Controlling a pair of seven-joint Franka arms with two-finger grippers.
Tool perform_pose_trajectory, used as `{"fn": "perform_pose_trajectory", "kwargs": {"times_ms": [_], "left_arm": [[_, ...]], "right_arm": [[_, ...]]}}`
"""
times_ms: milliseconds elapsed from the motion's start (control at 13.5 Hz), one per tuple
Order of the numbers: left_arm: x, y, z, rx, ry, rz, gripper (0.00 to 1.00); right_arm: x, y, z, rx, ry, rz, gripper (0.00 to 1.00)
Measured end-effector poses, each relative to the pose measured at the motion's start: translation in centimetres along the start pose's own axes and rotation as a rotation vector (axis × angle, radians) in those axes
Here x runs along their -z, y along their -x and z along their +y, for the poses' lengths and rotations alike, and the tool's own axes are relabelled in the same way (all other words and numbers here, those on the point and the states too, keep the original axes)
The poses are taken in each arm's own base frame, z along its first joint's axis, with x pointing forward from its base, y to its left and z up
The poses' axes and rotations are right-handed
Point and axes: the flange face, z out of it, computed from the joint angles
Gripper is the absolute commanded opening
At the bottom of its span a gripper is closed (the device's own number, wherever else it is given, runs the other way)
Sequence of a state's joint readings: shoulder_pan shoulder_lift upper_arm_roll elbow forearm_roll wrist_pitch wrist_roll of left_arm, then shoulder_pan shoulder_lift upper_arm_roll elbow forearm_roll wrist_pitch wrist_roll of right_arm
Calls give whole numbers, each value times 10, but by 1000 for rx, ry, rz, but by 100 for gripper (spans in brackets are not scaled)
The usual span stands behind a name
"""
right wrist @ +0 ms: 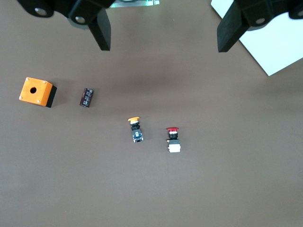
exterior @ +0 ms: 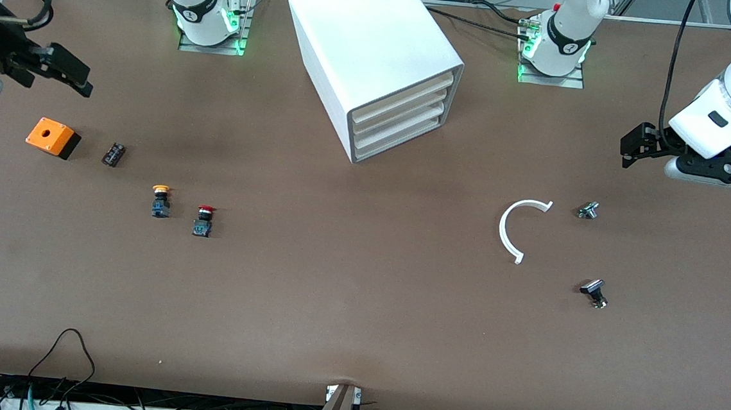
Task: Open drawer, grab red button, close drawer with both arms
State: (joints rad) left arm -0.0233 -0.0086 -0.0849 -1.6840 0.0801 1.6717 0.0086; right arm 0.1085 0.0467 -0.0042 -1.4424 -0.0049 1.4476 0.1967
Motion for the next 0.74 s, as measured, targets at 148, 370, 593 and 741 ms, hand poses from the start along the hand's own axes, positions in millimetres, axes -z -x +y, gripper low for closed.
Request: {"fn": "perform_pose_trajectory", "kwargs": {"times_ms": [148, 370, 593, 741], "left_arm": [[1, 0, -1, 1, 0, -1, 99], [1, 2, 0, 1, 0, -14, 99], [1, 3, 1, -2, 0, -22, 99], [2, 3, 1, -2, 0, -19, 99]], "right_arm": [[-7, -6, -1, -1, 2, -8, 99], [-7, -5, 0, -2, 1, -7, 99], [-6, -5, 1, -3, 1, -6, 99], [-6, -5, 2, -5, 1, -6, 99]]}}
